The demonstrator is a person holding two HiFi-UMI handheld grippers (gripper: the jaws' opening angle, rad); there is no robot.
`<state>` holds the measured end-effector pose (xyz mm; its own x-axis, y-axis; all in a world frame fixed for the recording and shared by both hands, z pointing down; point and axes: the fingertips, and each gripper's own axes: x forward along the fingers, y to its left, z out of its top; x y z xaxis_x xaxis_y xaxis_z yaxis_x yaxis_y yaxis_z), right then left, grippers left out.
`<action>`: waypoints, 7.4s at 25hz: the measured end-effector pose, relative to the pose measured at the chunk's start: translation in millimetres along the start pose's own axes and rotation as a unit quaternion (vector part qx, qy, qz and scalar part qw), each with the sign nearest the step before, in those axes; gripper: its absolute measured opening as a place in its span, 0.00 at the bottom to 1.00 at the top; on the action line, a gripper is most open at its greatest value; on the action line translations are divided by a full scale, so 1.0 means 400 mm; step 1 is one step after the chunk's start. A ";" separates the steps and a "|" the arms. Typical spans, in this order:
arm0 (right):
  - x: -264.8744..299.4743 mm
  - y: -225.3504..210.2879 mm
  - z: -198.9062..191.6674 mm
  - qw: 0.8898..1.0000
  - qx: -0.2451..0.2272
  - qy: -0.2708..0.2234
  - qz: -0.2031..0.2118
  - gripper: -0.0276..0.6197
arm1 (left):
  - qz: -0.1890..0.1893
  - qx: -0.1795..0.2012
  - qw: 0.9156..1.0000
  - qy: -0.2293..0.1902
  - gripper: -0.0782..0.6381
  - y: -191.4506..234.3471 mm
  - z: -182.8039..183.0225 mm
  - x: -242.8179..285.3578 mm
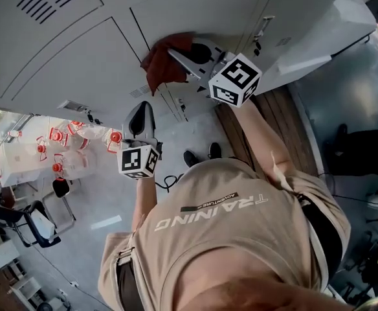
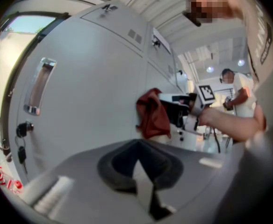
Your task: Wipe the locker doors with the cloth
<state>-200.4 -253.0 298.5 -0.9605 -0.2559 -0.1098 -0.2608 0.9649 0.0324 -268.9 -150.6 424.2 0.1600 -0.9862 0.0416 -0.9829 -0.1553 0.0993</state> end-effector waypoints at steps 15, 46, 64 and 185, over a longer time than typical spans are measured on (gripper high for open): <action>-0.044 -0.009 -0.334 0.994 0.046 0.099 0.008 0.09 | 0.015 0.002 1.000 0.017 0.12 0.001 -0.028 -0.007; -0.213 0.018 -0.119 0.996 -0.029 0.077 0.016 0.09 | 0.003 0.020 1.000 0.005 0.12 -0.034 0.002 0.062; -0.133 -0.168 0.419 0.987 -0.142 -0.055 -0.044 0.09 | -0.007 0.013 1.000 -0.005 0.12 -0.088 0.008 0.075; -0.395 -0.331 -0.679 0.958 0.120 0.260 0.013 0.09 | -0.015 0.030 0.998 0.055 0.12 -0.253 -0.094 0.296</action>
<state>-40.7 -356.7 581.5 -0.9013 -0.1667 0.3998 -0.2661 0.9414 -0.2074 -147.0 -249.3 456.3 0.1945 -0.9697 0.1478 -0.9808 -0.1904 0.0416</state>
